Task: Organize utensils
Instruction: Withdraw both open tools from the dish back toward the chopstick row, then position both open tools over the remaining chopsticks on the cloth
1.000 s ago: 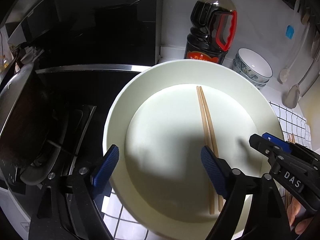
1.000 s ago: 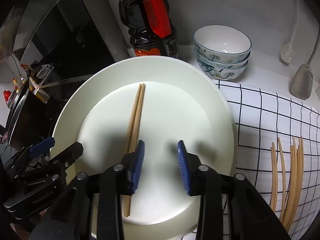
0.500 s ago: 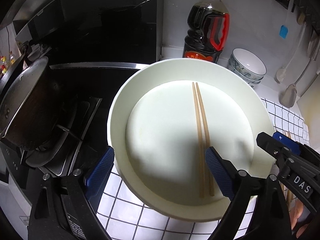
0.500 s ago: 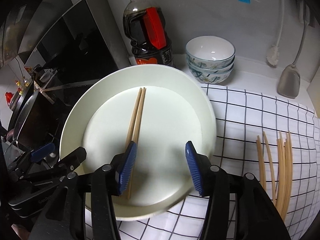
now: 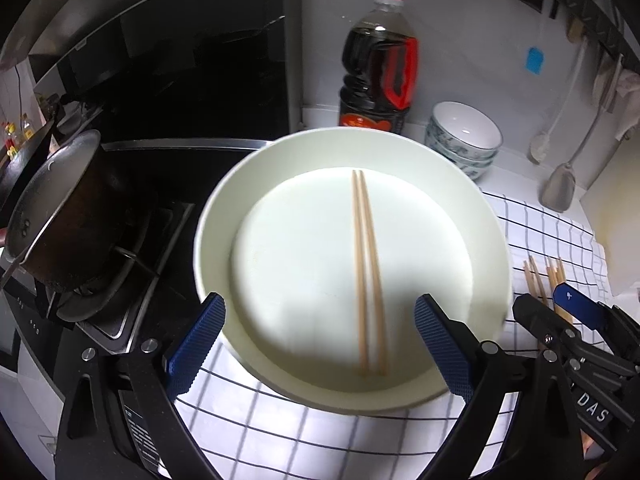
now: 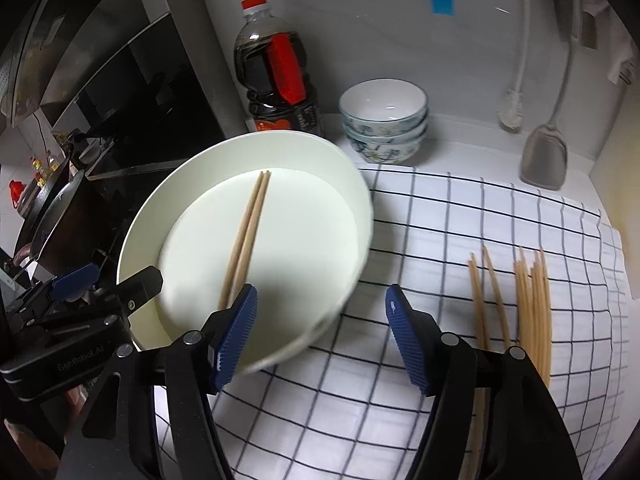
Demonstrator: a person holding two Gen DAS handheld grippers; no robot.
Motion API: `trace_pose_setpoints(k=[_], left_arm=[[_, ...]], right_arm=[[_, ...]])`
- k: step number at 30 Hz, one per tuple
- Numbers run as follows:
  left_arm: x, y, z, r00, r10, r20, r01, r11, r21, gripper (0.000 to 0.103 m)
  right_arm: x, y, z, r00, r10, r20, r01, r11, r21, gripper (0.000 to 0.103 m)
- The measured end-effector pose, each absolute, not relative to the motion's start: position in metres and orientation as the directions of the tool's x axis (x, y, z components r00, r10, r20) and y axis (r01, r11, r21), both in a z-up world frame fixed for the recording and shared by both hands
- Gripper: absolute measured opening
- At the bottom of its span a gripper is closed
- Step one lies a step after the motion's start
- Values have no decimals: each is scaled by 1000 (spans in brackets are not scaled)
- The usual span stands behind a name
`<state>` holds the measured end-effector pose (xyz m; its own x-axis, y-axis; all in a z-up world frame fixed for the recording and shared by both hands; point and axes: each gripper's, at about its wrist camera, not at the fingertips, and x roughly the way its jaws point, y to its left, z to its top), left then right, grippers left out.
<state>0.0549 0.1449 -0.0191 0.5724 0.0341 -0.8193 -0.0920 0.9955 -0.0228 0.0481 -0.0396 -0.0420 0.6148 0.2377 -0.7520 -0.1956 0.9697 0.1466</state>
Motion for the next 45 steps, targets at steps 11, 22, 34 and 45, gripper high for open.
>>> trace_pose_setpoints(k=[11, 22, 34, 45], left_arm=[[37, 86, -14, 592, -28, -806, 15, 1000, -24, 97], [22, 24, -30, 553, -120, -824, 113, 991, -68, 97], [20, -42, -62, 549, -114, -828, 141, 989, -42, 97], [25, -70, -108, 521, -65, -851, 82, 996, -26, 97]], right_arm=[[11, -103, -48, 645, 174, -745, -119, 985, 127, 76], [-28, -185, -77, 640, 73, -765, 17, 994, 109, 78], [-26, -253, -113, 605, -15, -796, 101, 993, 58, 78], [-4, -278, -146, 602, -18, -798, 100, 994, 52, 78]])
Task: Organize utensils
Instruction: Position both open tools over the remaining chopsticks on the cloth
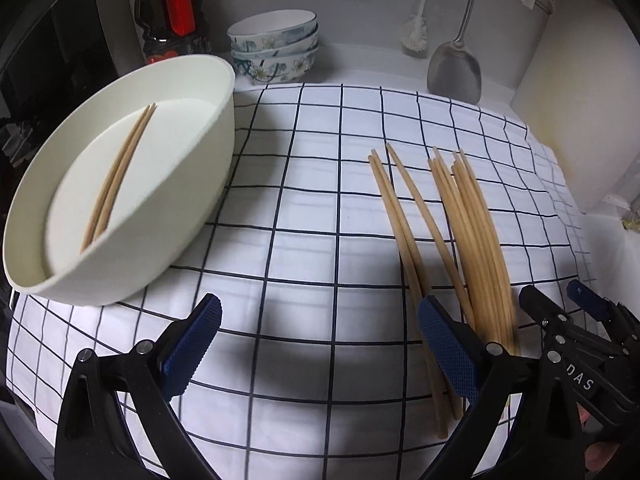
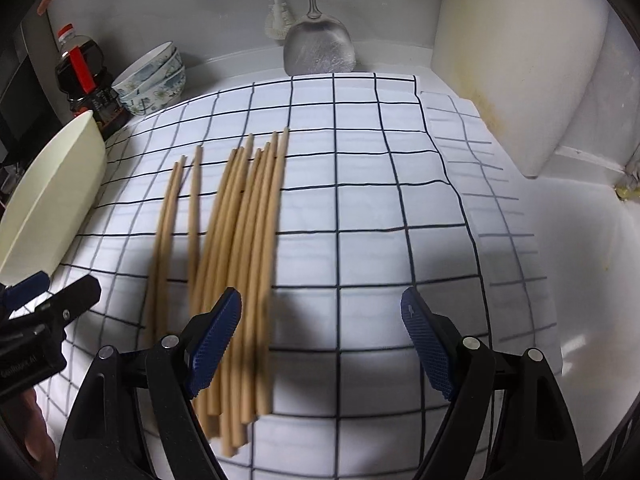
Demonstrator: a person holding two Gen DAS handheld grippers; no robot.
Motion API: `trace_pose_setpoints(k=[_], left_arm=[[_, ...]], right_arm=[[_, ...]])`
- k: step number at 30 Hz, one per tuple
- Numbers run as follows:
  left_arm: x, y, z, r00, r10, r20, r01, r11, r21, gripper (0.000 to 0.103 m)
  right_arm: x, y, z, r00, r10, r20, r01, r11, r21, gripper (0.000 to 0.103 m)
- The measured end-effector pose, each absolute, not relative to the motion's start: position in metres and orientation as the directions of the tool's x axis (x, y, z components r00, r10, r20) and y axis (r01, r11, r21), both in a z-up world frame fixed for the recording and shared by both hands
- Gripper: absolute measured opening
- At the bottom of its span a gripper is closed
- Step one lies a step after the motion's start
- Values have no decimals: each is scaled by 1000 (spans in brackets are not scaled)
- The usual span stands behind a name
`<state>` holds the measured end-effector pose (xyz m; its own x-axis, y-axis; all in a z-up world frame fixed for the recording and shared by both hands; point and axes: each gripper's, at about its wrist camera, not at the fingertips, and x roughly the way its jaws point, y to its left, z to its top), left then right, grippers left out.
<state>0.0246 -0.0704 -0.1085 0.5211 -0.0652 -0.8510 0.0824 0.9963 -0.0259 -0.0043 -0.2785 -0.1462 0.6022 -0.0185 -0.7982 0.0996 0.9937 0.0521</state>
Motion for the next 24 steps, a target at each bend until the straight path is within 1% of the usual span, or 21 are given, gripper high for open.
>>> trace_pose_setpoints(k=[5, 11, 15, 24], left_arm=[[25, -76, -117, 535, -40, -844, 54, 998, -13, 97], [28, -83, -126, 528, -39, -848, 35, 999, -24, 97], [28, -86, -129, 528, -22, -849, 27, 1000, -9, 97], [29, -88, -136, 523, -9, -852, 20, 1000, 1, 97]], right_arm=[[4, -283, -153, 594, -10, -804, 89, 995, 53, 78], [6, -284, -157, 593, -12, -805, 68, 997, 35, 78], [6, -283, -158, 595, 6, -803, 56, 997, 49, 78], [6, -280, -158, 597, -21, -802, 40, 999, 4, 78]])
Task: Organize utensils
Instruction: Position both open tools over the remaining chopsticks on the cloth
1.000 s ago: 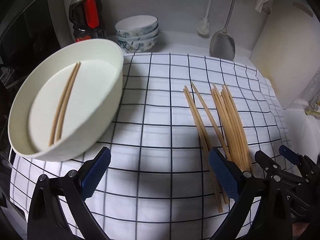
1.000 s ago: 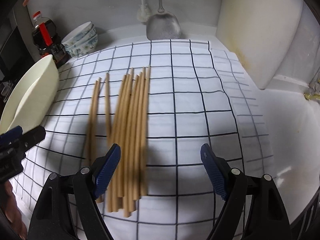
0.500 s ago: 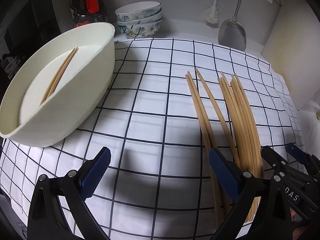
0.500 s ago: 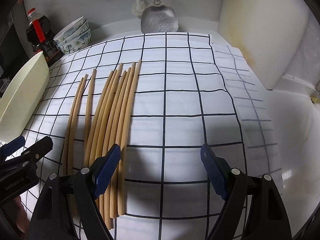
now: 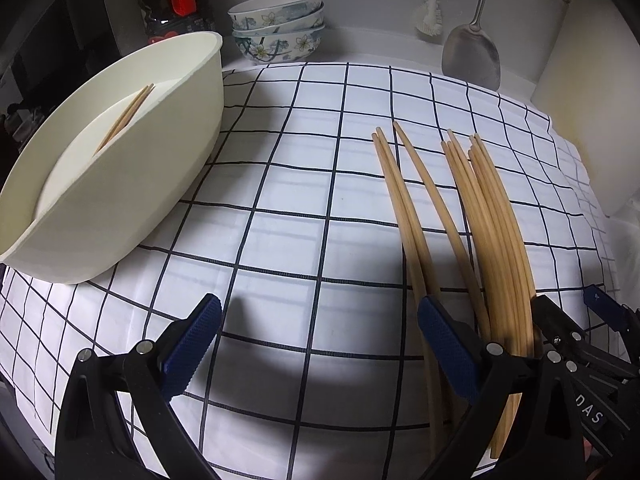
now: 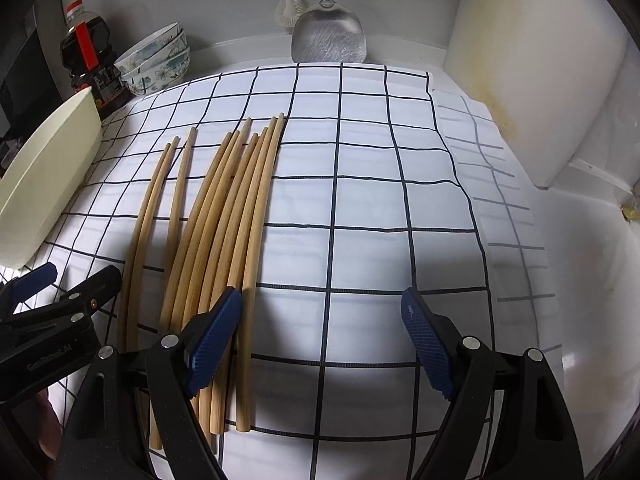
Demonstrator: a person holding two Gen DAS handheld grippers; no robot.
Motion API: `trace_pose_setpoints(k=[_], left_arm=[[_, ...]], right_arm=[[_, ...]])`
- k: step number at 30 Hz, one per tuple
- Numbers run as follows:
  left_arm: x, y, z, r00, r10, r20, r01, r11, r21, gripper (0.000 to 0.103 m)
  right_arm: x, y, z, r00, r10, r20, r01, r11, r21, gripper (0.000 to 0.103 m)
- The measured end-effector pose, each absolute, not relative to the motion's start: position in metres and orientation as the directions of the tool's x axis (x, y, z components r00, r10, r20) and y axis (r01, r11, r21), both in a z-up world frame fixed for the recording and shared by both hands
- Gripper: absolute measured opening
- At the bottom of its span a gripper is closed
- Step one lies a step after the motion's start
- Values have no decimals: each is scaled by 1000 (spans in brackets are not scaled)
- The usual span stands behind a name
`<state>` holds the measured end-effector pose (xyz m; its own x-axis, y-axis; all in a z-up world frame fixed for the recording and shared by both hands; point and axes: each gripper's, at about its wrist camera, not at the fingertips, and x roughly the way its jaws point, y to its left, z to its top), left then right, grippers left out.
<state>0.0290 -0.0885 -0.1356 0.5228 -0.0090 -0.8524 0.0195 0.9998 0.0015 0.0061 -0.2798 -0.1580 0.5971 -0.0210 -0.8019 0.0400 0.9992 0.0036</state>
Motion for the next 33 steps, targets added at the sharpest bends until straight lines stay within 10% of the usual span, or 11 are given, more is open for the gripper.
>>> trace_pose_setpoints(k=[33], left_arm=[[44, -90, -141, 513, 7, -859, -1, 1000, 8, 98]], right_arm=[[14, -287, -162, 622, -44, -782, 45, 999, -21, 78]])
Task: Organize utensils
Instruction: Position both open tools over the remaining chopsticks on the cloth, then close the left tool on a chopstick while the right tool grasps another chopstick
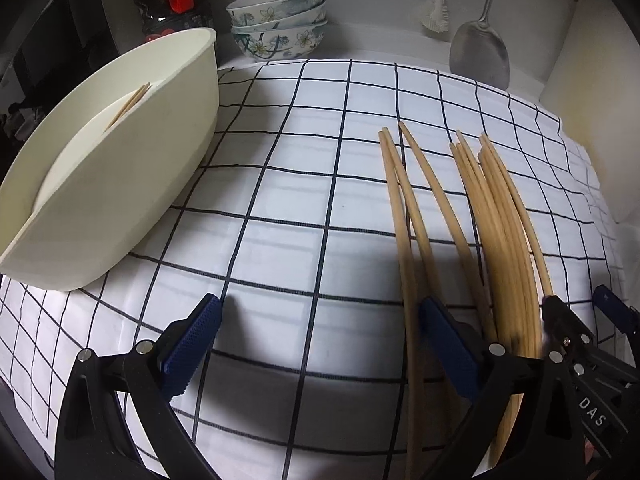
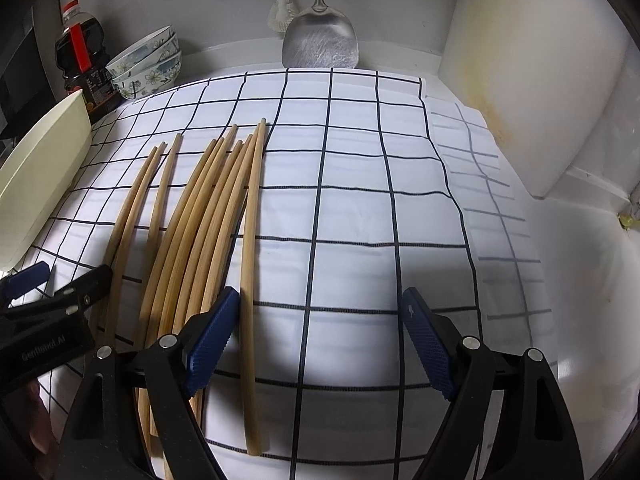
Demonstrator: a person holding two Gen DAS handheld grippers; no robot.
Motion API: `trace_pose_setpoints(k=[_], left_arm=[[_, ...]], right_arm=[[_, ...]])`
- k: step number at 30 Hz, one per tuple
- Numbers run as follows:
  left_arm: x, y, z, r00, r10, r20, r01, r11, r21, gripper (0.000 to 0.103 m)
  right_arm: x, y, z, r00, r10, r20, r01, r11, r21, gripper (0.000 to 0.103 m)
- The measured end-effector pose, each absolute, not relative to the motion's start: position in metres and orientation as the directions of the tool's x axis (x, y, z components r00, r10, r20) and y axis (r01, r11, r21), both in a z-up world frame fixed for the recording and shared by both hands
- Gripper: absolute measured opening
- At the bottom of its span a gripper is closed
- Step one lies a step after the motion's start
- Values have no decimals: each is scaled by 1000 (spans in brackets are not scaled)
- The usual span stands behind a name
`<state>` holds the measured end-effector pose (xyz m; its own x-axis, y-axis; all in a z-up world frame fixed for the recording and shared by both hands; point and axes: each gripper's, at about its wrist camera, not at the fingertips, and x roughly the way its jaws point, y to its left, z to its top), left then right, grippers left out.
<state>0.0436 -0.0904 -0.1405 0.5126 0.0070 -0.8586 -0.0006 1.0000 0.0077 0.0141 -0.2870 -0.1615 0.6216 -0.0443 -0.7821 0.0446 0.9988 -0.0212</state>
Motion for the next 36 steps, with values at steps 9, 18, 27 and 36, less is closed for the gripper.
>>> trace_pose_setpoints(k=[9, 18, 27, 36], left_arm=[[51, -84, -140, 510, 25, -860, -34, 999, 9, 98], [59, -90, -140, 502, 23, -865, -24, 1000, 12, 97], [53, -102, -134, 524, -17, -851, 48, 999, 9, 63], [50, -113, -129, 498, -83, -863, 138, 990, -15, 7]], right_arm=[[20, -290, -160, 625, -60, -778, 45, 998, -42, 78], [30, -282, -160, 651, -46, -758, -3, 998, -63, 78], [30, -271, -157, 650, 36, -759, -96, 995, -34, 37], [30, -286, -153, 619, 86, -780, -39, 996, 79, 6]])
